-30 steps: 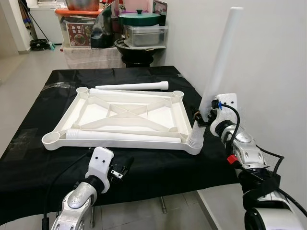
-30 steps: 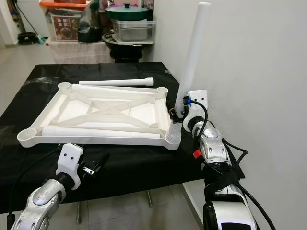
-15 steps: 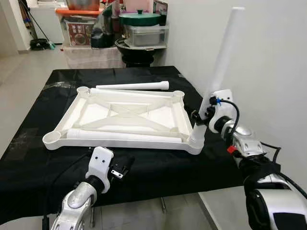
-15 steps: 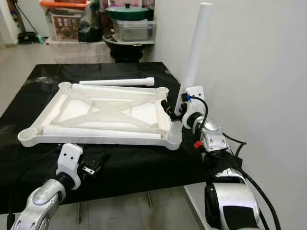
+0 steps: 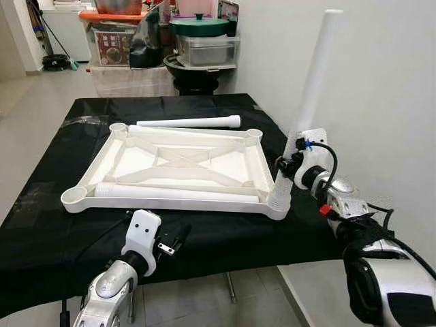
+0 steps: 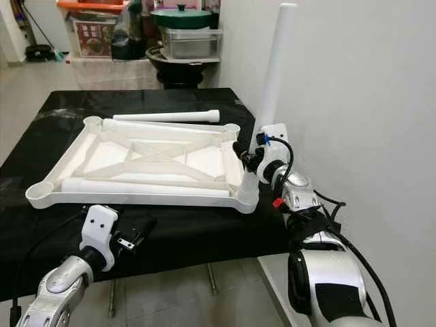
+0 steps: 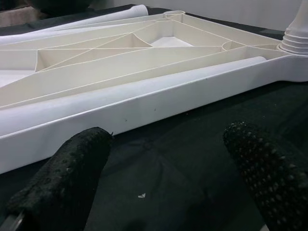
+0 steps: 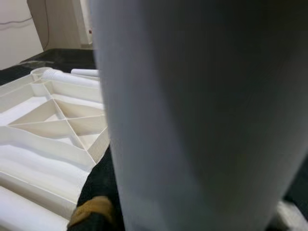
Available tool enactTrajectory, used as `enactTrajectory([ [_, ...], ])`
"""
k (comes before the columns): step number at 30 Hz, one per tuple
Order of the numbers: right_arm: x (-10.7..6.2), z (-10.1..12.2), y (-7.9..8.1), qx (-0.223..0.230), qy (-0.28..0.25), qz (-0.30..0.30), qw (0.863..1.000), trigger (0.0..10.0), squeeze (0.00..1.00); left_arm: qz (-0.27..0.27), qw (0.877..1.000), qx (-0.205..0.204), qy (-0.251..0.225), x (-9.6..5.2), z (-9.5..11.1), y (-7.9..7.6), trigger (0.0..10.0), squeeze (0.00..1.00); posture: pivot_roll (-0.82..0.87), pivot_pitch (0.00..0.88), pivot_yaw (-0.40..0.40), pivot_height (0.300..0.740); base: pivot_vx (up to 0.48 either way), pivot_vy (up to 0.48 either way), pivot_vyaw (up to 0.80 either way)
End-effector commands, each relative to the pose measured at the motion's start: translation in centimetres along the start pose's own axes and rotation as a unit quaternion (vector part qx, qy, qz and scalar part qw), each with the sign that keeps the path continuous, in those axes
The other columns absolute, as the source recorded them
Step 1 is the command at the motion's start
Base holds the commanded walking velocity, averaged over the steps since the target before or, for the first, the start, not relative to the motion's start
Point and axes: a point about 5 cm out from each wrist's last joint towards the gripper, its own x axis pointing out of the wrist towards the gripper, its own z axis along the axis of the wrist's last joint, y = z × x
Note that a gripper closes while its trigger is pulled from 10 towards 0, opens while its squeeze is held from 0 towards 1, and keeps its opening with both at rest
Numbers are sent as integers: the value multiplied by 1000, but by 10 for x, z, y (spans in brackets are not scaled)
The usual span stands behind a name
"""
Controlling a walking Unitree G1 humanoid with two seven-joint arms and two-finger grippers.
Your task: Building children table
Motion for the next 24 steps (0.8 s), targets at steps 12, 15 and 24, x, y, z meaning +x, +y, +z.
enactTrajectory([
  [12,-2,0,9,16,-38,28,999,0,0,2,1000,3,-24,1,15,5,10000,0,81,0,-59,740,0,0,0],
  [15,-8,-3,42,24,-70,112,991,0,0,9,999,6,-45,3,26,9,10000,0,76,0,-55,740,0,0,0],
  [24,-15,-36,37,51,16,-89,995,0,0,39,997,13,-58,6,32,18,10000,0,71,0,-50,740,0,0,0],
])
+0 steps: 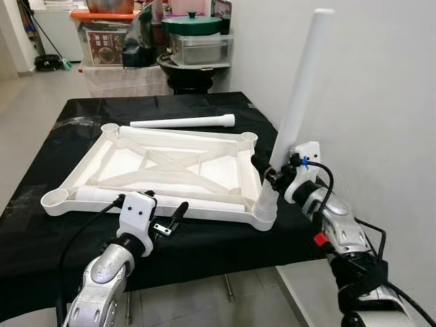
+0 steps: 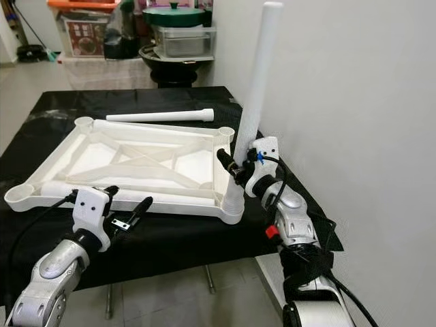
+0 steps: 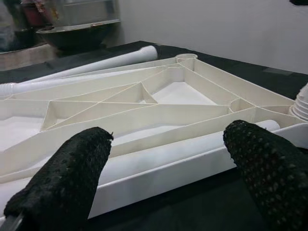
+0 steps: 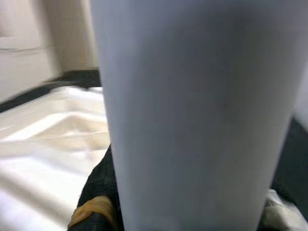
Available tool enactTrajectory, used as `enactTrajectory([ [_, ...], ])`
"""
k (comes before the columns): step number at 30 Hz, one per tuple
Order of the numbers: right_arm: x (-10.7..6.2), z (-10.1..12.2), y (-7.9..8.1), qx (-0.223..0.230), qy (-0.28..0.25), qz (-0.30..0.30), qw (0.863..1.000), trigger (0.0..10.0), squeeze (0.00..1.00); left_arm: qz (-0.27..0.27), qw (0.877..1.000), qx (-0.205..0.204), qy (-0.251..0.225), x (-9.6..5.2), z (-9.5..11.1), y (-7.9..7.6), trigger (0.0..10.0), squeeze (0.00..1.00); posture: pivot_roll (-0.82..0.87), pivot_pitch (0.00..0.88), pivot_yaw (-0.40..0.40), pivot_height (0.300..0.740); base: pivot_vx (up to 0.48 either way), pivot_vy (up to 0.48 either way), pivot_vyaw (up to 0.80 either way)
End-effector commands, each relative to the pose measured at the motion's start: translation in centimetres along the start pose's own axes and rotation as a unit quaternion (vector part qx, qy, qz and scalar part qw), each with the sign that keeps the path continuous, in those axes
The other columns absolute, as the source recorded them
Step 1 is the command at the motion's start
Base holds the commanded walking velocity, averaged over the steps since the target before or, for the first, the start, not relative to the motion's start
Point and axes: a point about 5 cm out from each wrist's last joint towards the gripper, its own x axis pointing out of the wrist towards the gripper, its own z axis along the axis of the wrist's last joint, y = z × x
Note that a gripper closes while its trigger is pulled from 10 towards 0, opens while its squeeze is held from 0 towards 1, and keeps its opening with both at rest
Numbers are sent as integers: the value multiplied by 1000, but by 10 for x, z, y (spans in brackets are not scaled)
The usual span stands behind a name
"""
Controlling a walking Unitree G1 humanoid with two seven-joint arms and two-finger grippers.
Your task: Building children table
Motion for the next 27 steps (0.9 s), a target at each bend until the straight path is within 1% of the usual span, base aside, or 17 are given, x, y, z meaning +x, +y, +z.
enactTrajectory([
  [1,-5,-23,-10,20,53,-73,996,0,0,10,1000,4,1,0,-1,4,10000,0,71,0,-50,740,0,0,0],
  [2,-5,-23,-10,20,53,-73,996,0,0,10,1000,4,1,0,-1,4,10000,0,71,0,-50,740,0,0,0],
  [4,-10,-36,-18,32,82,-175,981,0,0,11,1000,4,2,0,-1,2,10000,0,73,0,-52,740,0,0,0],
  [5,-10,-36,-18,32,82,-175,981,0,0,11,1000,4,2,0,-1,2,10000,0,73,0,-52,740,0,0,0],
  [7,-11,-40,-19,40,89,-214,972,0,0,12,1000,3,0,0,0,2,10000,0,76,0,-55,740,0,0,0],
  [8,-14,-43,-16,47,99,-249,962,0,0,15,1000,2,-3,0,1,1,10000,0,76,0,-58,740,0,0,0],
  [9,-14,-43,-16,47,99,-249,962,0,0,15,1000,2,-3,0,1,1,10000,0,76,0,-58,740,0,0,0],
  [10,-16,-44,-12,53,101,-277,954,0,0,18,1000,1,-5,0,2,2,10000,0,79,0,-64,740,0,0,0],
  [11,-16,-44,-12,53,101,-277,954,0,0,18,1000,1,-5,0,2,2,10000,0,79,0,-64,740,0,0,0],
  [12,-17,-45,-8,57,102,-296,948,0,0,20,1000,0,-6,0,2,2,10000,0,79,0,-64,740,0,0,0],
  [17,-17,-43,9,64,107,-300,946,0,0,21,1000,-3,-6,0,2,0,10000,0,80,0,-69,740,0,0,0],
  [18,-16,-42,17,65,111,-287,949,5294,0,21,1000,-4,-6,-1,1,-2,10000,0,79,0,-73,740,0,0,0],
  [19,-16,-42,17,65,111,-287,949,5294,0,21,1000,-4,-6,-1,1,-2,10000,0,79,0,-73,740,0,0,0],
  [20,-14,-40,23,62,111,-278,952,10000,0,21,1000,-4,-5,-1,1,-2,10000,0,79,0,-74,740,0,0,0],
  [25,-12,-38,24,58,106,-271,955,10000,0,21,1000,-5,-4,-1,0,-2,10000,0,77,0,-75,740,0,0,0],
  [26,-11,-32,23,53,89,-263,959,10000,1000,21,1000,-5,-2,-1,-1,-3,10000,0,75,0,-76,740,0,0,0],
  [27,-11,-32,23,53,89,-263,959,10000,1000,21,1000,-5,-2,-1,-1,-3,10000,0,75,0,-76,740,0,0,0],
])
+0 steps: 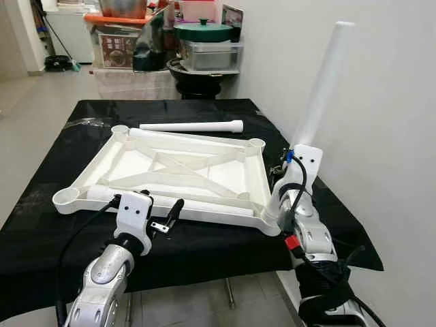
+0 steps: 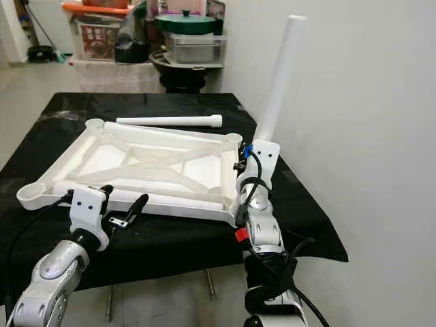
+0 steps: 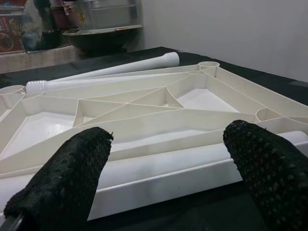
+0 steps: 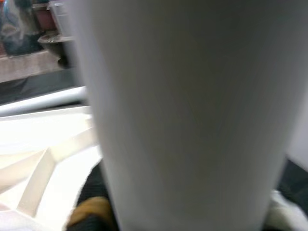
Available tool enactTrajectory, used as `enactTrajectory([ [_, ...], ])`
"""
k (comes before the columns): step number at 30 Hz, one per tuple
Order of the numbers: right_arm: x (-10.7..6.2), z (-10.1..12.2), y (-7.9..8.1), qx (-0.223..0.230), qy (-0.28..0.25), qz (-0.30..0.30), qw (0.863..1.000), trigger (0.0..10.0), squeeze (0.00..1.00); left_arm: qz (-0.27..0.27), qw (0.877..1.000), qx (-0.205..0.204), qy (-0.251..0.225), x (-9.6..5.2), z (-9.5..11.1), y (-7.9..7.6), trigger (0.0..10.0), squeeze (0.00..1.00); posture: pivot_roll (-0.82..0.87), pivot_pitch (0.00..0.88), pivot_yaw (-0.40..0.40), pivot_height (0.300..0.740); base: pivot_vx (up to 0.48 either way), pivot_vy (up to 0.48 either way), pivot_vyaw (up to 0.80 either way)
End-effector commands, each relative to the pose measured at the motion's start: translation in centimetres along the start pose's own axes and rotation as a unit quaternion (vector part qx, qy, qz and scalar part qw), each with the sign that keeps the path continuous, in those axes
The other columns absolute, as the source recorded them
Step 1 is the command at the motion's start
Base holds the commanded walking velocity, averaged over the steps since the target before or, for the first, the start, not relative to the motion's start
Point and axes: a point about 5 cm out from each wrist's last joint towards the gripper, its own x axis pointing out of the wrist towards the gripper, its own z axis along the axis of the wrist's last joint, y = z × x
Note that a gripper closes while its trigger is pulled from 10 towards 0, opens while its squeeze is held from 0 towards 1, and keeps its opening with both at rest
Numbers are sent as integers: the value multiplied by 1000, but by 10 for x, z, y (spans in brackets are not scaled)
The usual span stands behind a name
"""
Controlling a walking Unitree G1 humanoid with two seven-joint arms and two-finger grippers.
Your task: Building children table
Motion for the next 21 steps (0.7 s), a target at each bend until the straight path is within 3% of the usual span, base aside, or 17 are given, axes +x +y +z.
enactTrajectory([
  [1,-1,-14,-4,-12,31,8,999,10000,1000,-3,1000,1,1,-2,-1,-4,10000,0,74,0,-75,740,0,0,0],
  [3,-1,-11,-4,-19,27,12,999,10000,1000,-4,1000,0,1,-2,-2,-4,10000,0,74,0,-75,740,0,0,0],
  [4,0,-5,-6,-34,13,19,999,10000,0,-4,1000,-1,2,-2,-2,-5,10000,0,72,0,-74,740,0,0,0],
  [9,-4,12,-14,-64,-29,43,997,10000,0,-6,1000,-4,-2,-2,-1,-4,10000,0,69,0,-71,740,0,0,0],
  [12,-12,23,-29,-80,-60,83,992,10000,0,-7,1000,-4,-3,-3,0,-3,10000,0,55,0,-64,740,0,0,0],
  [16,-19,25,-39,-94,-65,102,988,10000,0,-9,1000,-2,-2,-3,-1,-1,10000,0,45,0,-58,740,0,0,0],
  [17,-19,26,-41,-93,-64,102,988,10000,1000,-9,1000,-2,-2,-3,-1,-1,10000,0,45,0,-58,740,0,0,0],
  [21,-26,22,-53,-119,-72,108,984,10000,1000,-11,1000,-4,-2,-1,-1,-4,10000,0,38,0,-53,740,0,0,0],
])
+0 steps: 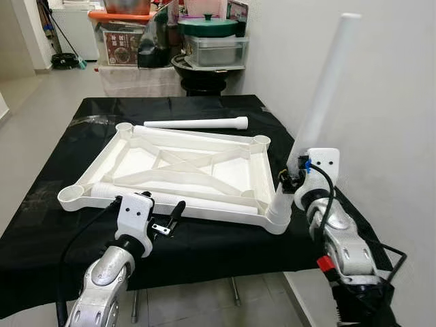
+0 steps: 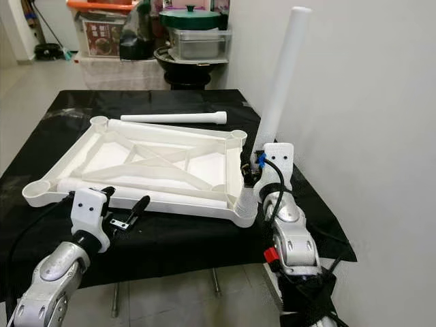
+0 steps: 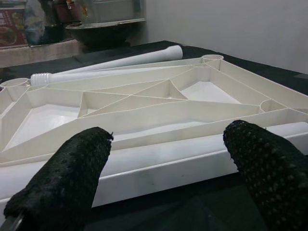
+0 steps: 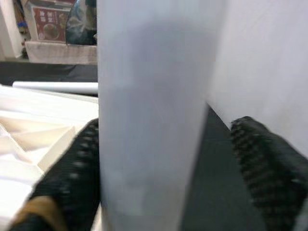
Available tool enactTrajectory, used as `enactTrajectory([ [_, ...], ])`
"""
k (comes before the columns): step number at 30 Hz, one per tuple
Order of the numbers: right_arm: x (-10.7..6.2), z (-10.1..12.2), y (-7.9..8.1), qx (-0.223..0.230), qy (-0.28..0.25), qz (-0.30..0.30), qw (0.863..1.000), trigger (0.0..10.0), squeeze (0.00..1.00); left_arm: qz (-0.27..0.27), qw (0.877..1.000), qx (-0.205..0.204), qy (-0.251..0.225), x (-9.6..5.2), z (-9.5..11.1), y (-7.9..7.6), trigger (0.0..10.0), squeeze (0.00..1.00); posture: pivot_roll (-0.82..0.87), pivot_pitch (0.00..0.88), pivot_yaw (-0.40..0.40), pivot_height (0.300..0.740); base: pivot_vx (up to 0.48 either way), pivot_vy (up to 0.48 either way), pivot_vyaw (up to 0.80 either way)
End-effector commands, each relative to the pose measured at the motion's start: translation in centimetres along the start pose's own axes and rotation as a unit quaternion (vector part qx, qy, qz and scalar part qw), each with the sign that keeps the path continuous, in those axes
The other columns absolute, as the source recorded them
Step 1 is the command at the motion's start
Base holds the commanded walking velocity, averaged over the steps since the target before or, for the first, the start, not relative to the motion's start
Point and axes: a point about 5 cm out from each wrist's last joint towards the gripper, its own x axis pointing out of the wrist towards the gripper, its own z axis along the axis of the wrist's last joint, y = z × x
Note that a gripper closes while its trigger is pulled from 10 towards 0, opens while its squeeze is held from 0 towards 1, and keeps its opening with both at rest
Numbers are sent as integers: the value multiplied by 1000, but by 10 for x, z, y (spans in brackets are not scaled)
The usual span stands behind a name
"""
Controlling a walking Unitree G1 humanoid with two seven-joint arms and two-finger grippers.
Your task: Building children table
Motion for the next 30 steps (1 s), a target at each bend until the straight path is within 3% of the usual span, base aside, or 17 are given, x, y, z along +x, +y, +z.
enactTrajectory([
  [1,-4,-2,-4,-7,0,-1,1000,10000,1000,-5,1000,0,-4,0,0,-2,10000,0,38,0,-53,740,0,0,0],
  [5,-13,-5,1,-8,7,8,1000,10000,1000,-8,1000,0,-2,-1,0,-2,10000,0,38,0,-53,740,0,0,0],
  [10,-31,-5,17,21,8,64,998,10000,1000,-3,1000,1,-1,-3,1,2,10000,0,36,0,-55,740,0,0,0],
  [16,-46,-10,13,9,15,73,997,10000,1000,0,1000,1,1,-7,0,3,10000,0,30,0,-55,740,0,0,0],
  [20,-58,-17,7,-31,12,54,998,10000,1000,5,1000,-2,2,-10,-1,3,10000,0,28,0,-53,740,0,0,0],
  [26,-60,-22,5,-37,27,31,998,10000,1000,3,1000,-5,2,-11,-2,-1,10000,0,28,0,-51,740,0,0,0],
  [30,-54,-19,13,-7,20,34,999,10000,1000,5,1000,-12,-10,-10,2,-1,10000,0,32,0,-51,740,0,0,0],
])
